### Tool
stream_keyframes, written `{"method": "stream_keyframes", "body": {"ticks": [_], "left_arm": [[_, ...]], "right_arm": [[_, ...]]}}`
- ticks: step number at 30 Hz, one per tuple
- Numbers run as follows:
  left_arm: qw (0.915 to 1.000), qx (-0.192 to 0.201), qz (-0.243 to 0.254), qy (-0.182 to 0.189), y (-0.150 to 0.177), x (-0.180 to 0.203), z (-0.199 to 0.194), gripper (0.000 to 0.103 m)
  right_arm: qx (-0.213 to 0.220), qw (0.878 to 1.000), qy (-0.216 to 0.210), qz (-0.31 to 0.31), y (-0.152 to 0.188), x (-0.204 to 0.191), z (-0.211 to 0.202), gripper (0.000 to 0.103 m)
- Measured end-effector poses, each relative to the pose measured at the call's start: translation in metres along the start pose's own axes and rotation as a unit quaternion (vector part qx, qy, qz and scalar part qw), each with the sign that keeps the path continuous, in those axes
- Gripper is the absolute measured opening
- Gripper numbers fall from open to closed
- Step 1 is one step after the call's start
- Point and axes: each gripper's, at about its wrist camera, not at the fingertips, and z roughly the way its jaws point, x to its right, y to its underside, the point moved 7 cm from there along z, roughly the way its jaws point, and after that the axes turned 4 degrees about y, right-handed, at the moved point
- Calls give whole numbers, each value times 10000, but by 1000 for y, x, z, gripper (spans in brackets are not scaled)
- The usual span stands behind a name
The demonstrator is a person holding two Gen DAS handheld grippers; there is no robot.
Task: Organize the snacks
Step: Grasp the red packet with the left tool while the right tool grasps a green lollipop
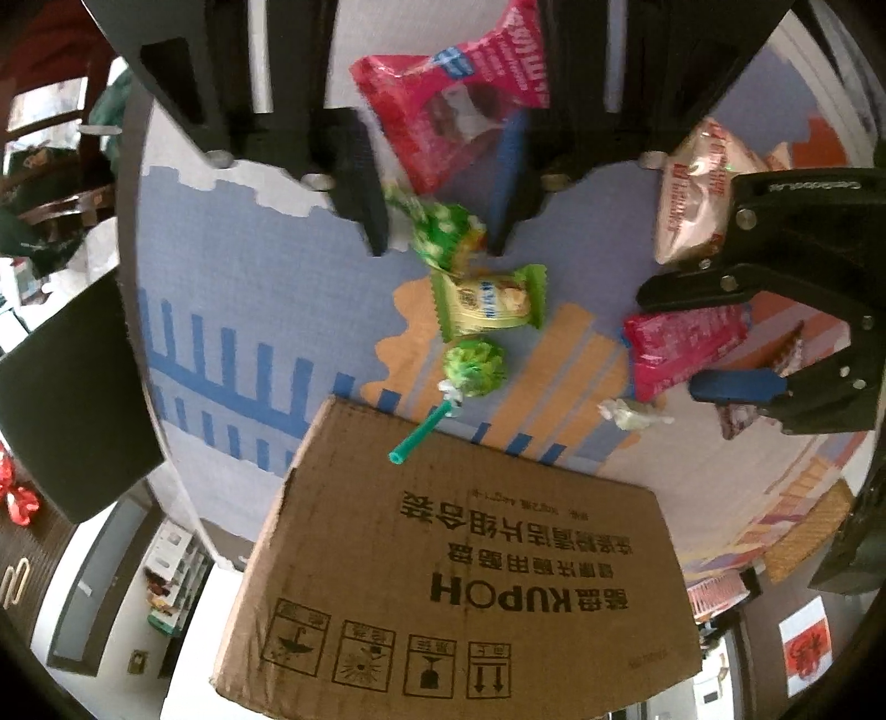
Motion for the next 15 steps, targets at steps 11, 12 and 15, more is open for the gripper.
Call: {"method": "stream_keyframes", "body": {"ticks": [11, 12, 15], "left_arm": [[9998, 155, -124, 89, -2, -1, -14, 43], [9997, 203, -121, 79, -3, 0, -17, 43], [9993, 336, -126, 67, -5, 0, -29, 42]], "right_arm": [[182, 9995, 255, 82, -3, 0, -12, 25], [236, 9992, 288, 111, -5, 2, -16, 25], [368, 9986, 343, 136, -9, 3, -26, 25]]}}
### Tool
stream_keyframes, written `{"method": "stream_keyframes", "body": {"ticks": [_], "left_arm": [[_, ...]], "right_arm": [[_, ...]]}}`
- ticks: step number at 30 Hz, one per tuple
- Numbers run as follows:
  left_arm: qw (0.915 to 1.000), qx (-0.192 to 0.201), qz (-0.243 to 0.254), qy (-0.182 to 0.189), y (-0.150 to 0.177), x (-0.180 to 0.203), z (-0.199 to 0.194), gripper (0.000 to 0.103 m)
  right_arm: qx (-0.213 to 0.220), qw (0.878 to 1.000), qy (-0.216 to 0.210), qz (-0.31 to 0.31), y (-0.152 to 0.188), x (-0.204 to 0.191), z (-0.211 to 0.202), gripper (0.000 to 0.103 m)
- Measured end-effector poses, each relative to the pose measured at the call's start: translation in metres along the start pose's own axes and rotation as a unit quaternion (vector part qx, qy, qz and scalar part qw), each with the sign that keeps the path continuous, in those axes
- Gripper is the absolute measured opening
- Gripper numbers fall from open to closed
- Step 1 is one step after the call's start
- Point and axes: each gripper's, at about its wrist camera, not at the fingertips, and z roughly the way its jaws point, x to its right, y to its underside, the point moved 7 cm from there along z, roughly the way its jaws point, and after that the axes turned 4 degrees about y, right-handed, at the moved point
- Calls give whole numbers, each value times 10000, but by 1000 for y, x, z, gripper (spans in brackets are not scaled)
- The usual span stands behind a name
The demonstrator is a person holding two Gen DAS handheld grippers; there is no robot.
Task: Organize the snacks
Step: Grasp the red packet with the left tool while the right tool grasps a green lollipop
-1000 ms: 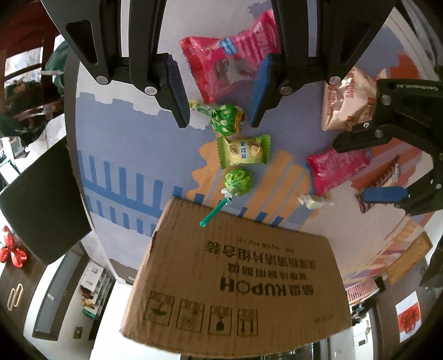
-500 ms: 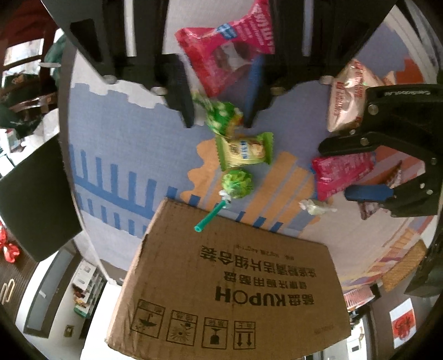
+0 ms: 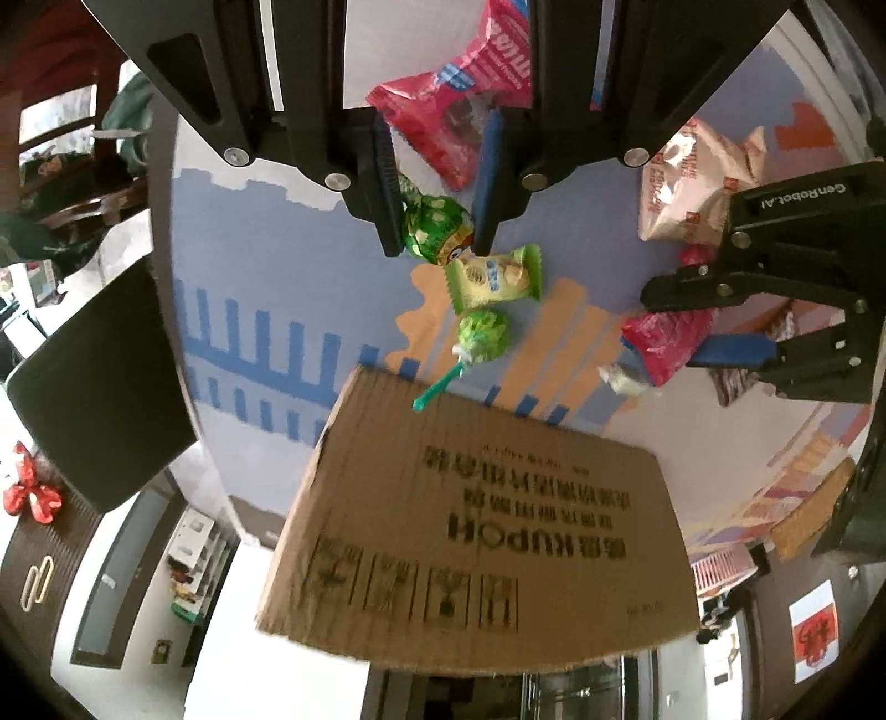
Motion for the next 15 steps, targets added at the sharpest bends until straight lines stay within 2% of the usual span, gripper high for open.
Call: {"method": "stream_keyframes", "body": {"ticks": [15], "left_arm": [[9963, 861, -11, -5, -25, 3, -70, 40]], "right_arm": [[728, 9969, -80, 273, -29, 1, -56, 25]]}}
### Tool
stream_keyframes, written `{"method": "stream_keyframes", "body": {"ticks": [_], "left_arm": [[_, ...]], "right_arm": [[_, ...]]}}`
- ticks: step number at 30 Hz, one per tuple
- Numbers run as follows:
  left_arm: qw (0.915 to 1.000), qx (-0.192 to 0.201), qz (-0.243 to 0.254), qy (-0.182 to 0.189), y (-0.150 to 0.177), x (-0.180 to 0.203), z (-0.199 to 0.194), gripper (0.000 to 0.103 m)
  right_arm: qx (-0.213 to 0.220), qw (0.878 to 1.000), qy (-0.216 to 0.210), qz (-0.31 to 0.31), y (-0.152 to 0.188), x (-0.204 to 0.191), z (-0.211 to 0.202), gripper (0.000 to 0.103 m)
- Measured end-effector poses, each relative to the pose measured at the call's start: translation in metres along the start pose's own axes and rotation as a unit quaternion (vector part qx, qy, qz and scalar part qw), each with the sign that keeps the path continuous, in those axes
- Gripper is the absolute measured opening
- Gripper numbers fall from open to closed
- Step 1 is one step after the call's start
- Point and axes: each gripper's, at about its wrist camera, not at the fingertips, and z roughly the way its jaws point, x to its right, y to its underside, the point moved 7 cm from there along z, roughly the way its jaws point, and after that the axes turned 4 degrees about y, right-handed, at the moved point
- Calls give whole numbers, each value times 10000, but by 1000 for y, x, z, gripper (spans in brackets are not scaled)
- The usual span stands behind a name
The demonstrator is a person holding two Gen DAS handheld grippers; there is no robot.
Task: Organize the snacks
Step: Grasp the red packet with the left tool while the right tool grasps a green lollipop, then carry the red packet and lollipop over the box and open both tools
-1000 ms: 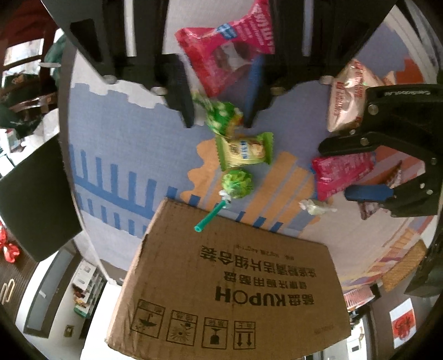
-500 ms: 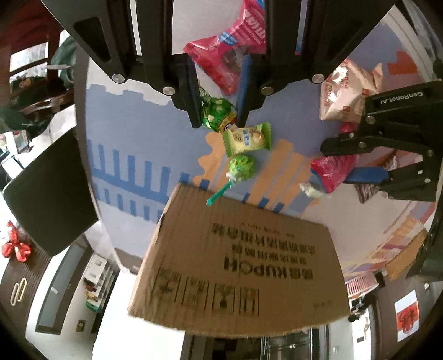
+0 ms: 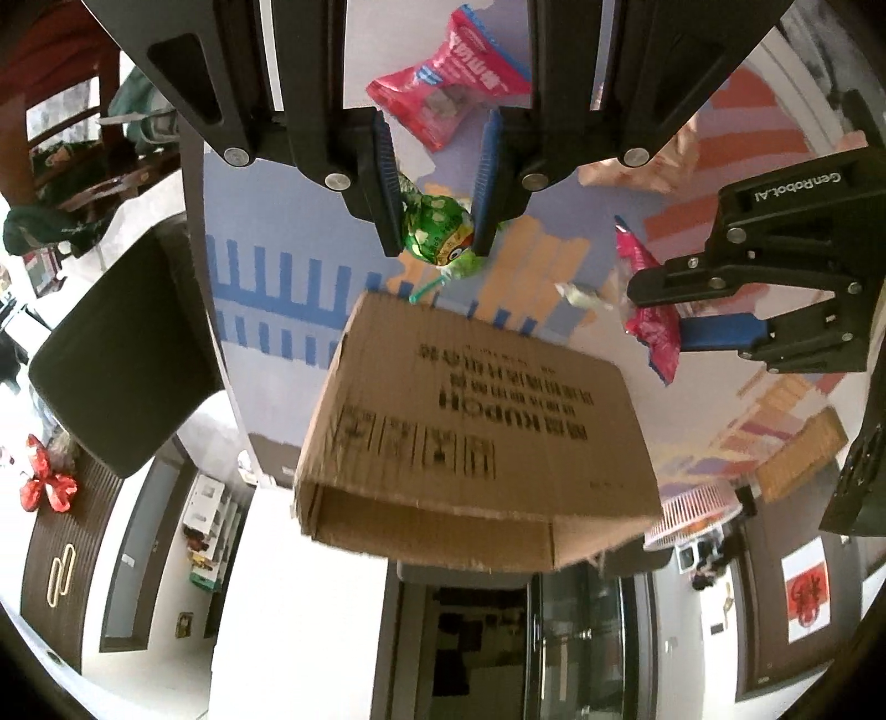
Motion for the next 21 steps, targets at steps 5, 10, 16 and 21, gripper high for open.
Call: {"method": "stream_keyframes", "body": {"ticks": [5, 10, 16, 21], "left_arm": [[9996, 276, 10, -26, -12, 1, -20, 40], [9986, 514, 43, -89, -33, -2, -35, 40], [9969, 761, 79, -158, -55, -6, -49, 40], [9953, 948, 99, -193, -73, -9, -60, 40]], "right_arm": [[202, 9997, -55, 96, -12, -1, -11, 25], [407, 9989, -113, 203, -29, -1, -20, 25], [718, 9967, -174, 332, -53, -1, -34, 25], [965, 9943, -198, 407, -73, 0, -44, 25]]}}
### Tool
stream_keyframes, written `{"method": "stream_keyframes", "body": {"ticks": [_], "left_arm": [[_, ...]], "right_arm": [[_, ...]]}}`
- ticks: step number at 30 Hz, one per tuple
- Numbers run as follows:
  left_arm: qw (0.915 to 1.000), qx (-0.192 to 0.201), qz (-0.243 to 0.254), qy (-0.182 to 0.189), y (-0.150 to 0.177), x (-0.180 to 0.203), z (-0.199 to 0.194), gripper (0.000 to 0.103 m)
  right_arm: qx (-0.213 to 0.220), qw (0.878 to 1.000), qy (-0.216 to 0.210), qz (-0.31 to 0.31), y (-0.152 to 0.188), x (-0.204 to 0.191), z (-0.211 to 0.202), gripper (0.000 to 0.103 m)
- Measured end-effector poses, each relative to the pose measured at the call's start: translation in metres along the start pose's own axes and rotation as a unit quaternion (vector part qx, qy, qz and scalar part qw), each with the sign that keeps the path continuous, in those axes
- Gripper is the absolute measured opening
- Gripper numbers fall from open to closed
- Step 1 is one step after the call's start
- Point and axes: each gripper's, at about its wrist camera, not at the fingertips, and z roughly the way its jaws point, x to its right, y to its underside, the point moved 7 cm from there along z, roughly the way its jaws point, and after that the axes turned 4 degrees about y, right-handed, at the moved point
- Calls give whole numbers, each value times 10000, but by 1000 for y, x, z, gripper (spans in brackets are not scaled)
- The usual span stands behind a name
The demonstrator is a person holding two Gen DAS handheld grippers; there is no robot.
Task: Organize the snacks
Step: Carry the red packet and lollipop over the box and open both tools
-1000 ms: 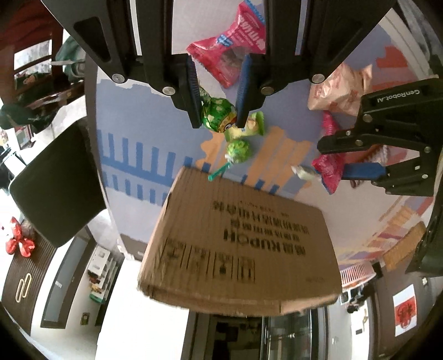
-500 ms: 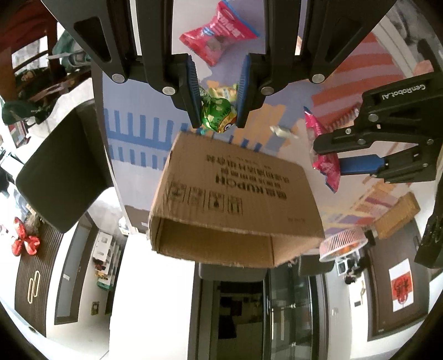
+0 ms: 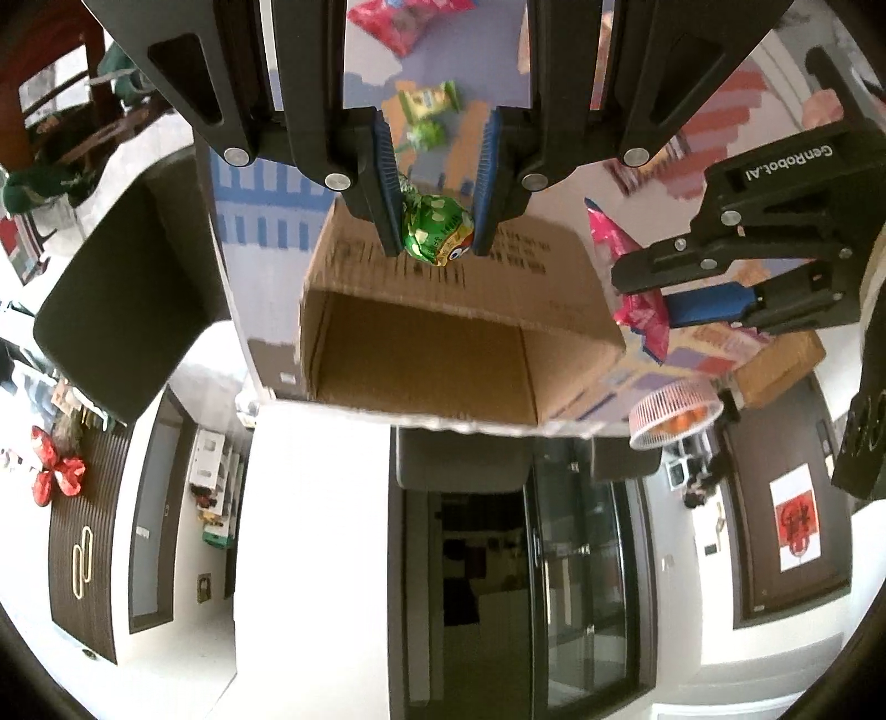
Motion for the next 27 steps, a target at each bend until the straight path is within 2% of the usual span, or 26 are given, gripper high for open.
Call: {"method": "stream_keyframes", "body": {"ticks": [10, 27], "left_arm": [[9998, 208, 23, -45, -34, -9, -1, 40], [9999, 42, -30, -153, -79, -29, 44, 40]], "right_arm": [[278, 9996, -54, 30, -39, 0, 0, 25], [294, 9994, -125, -91, -90, 13, 43, 26]]}}
